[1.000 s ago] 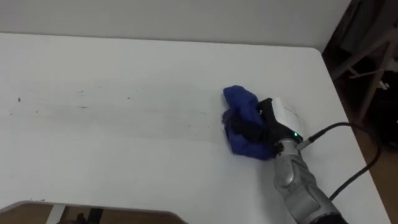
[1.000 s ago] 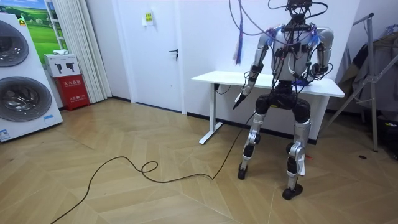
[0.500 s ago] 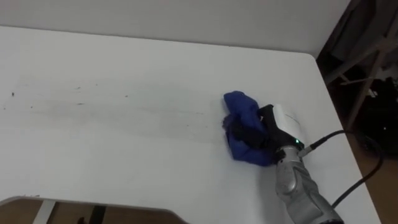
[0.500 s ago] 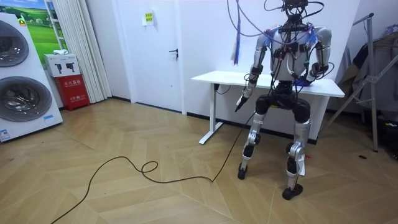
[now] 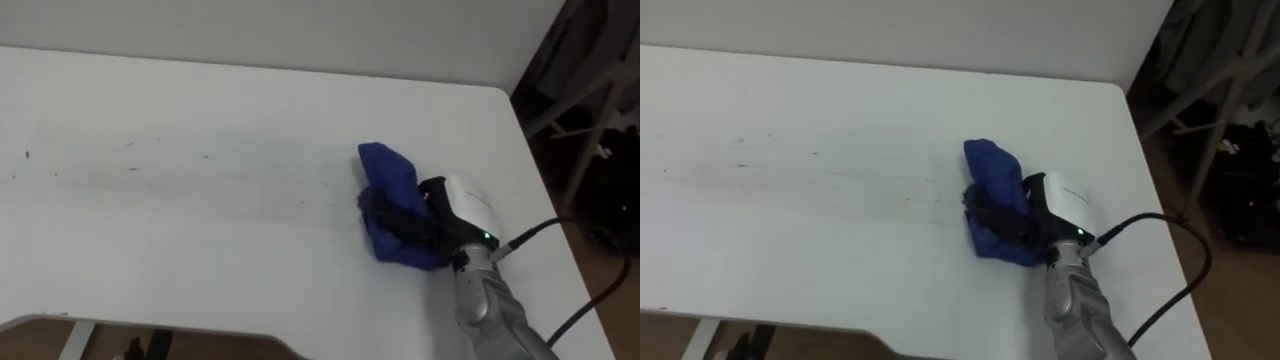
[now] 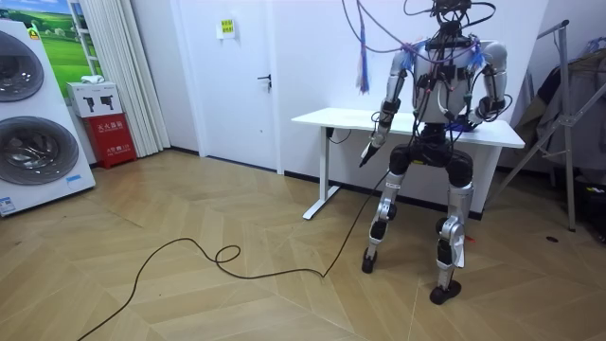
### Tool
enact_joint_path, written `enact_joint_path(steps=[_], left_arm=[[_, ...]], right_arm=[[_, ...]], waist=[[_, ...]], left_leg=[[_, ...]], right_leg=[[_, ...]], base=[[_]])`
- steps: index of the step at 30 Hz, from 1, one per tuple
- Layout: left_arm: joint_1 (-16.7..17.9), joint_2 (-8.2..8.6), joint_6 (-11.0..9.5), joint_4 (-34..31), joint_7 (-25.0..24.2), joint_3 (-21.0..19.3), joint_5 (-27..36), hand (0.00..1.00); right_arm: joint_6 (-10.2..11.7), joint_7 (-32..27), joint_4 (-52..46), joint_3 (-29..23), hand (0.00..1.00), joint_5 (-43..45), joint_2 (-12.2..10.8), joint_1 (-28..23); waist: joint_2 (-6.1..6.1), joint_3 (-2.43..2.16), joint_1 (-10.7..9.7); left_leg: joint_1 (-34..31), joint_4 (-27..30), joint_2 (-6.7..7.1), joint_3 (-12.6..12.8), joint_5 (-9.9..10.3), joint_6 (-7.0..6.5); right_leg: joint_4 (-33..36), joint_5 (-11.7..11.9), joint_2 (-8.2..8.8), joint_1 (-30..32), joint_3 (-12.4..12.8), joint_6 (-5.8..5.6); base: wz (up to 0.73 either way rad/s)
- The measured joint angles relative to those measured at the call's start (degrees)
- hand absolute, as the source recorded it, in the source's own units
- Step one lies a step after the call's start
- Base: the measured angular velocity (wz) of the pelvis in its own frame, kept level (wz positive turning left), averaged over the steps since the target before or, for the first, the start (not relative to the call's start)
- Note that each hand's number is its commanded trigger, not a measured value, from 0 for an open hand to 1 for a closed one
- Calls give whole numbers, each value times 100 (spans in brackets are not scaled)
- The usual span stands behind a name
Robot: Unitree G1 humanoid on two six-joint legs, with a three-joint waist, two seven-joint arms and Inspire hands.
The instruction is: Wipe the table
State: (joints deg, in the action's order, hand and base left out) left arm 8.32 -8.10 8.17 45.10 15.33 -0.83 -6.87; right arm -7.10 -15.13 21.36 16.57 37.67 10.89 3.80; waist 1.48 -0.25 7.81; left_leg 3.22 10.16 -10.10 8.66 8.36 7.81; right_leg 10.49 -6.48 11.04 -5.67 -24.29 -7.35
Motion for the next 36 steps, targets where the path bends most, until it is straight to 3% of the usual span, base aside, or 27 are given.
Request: enact_joint_path(steps=[9,11,22,29,36], left_arm=[[18,-85,-49,-41,-501,-144,-10,0],[32,-145,-67,-116,-652,-234,-9,0],[227,-190,-165,-276,-905,-993,-222,0],[555,-203,-163,-301,-1009,-1693,-468,0],[689,-252,-99,-358,-1156,-1939,-468,0]], right_arm=[[16,508,-1171,-559,0,-162,180,-336],[14,539,-1489,-890,0,-234,314,-336],[38,182,-2635,-2754,0,-1031,528,-292],[25,-384,-2215,-3989,0,-1491,688,-275],[-99,-476,-747,-4548,0,-1675,973,-519]], waist=[[13,14,-206],[25,12,-248],[130,35,-506],[202,50,-827],[240,21,-1035]], left_leg=[[-14,-54,9,6,-6,7],[9,-57,11,8,-17,4],[51,-82,20,30,-17,4],[90,-76,20,57,-16,4],[108,-67,26,83,-13,7]], right_leg=[[7,-20,-2,38,64,-7],[21,-23,-2,61,103,-6],[20,-44,-2,80,167,-10],[11,-57,-1,88,218,-4],[30,-88,-4,90,354,-3]], base=[[-1],[-2],[0],[-1],[-1]])
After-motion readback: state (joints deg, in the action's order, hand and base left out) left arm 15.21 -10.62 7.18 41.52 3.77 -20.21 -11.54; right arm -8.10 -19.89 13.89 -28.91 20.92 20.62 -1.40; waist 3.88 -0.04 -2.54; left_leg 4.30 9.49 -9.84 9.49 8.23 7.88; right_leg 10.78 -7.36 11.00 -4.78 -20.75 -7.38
